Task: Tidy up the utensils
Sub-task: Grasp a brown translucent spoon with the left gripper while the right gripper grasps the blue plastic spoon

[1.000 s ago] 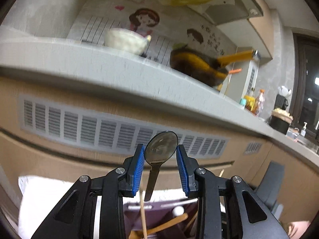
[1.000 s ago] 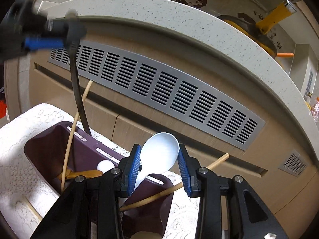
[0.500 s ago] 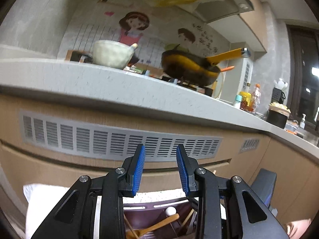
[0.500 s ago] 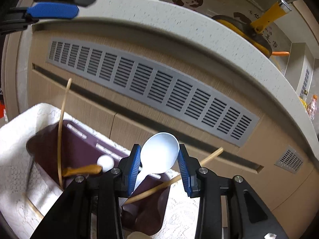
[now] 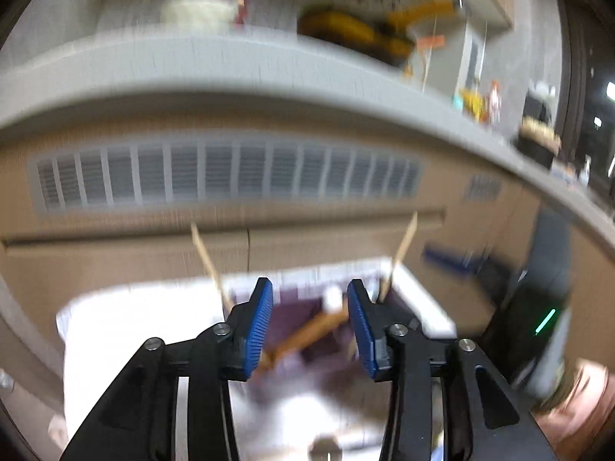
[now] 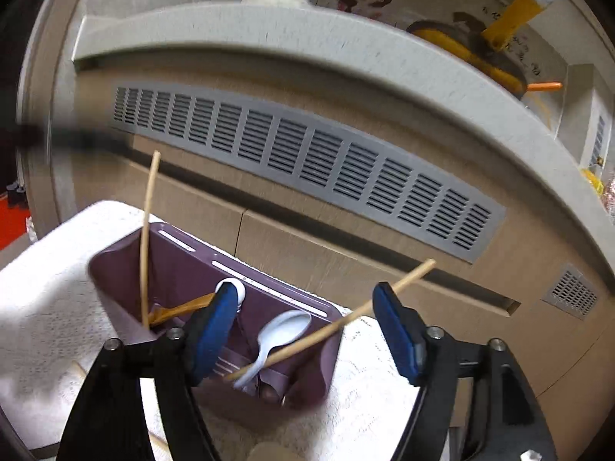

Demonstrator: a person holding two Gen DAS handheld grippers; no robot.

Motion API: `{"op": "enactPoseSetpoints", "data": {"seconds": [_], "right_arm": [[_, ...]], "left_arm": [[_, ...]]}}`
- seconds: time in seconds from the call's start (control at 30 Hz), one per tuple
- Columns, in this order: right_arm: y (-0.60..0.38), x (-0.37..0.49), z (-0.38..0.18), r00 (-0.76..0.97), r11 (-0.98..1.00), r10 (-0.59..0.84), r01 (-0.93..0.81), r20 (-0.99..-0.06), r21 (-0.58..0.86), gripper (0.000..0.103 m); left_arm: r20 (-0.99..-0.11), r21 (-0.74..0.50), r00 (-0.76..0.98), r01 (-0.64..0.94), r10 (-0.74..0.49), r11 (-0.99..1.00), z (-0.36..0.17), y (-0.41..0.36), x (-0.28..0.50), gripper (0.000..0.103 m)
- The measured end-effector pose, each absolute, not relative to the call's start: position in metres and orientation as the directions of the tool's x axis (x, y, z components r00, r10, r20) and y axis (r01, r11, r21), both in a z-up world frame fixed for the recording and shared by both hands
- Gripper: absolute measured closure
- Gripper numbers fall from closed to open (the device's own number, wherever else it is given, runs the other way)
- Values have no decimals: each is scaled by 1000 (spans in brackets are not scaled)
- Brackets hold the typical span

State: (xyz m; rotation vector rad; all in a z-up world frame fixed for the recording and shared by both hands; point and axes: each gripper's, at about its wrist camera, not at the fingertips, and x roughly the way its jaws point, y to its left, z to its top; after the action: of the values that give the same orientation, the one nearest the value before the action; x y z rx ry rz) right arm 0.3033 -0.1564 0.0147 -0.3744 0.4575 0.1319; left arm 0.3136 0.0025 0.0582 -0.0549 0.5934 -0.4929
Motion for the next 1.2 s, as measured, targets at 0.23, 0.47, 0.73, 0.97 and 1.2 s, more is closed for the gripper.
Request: {"op": "enactPoseSetpoints", "data": {"seconds": [0.23,0.47,0.73,0.97,1.2], "right_arm": [[-187,257,8,841,953,67,-214,-537,-216,18],[-221,211,-41,732,983,78,-169,-677,-69,18],[-234,173,-76,674,991,98,-134,-732,10,17],[-219,180,-90,614,991,110,-132,-781,36,17],[-201,174,-89,607,997,38,-79,-794,-12,17]], "left_arm": [[-728,-186,510,496,-458,848,-20,-16,277,59],[-827,-192,400,462,-396,866,-70,-27,260,59],[-840,-66,464,427,-281,902,-82,-44,254,61],[-827,-12,505,424,-248,905,-83,-55,246,70],[-834,-12,489,448,-257,894,-84,-64,226,70]]}}
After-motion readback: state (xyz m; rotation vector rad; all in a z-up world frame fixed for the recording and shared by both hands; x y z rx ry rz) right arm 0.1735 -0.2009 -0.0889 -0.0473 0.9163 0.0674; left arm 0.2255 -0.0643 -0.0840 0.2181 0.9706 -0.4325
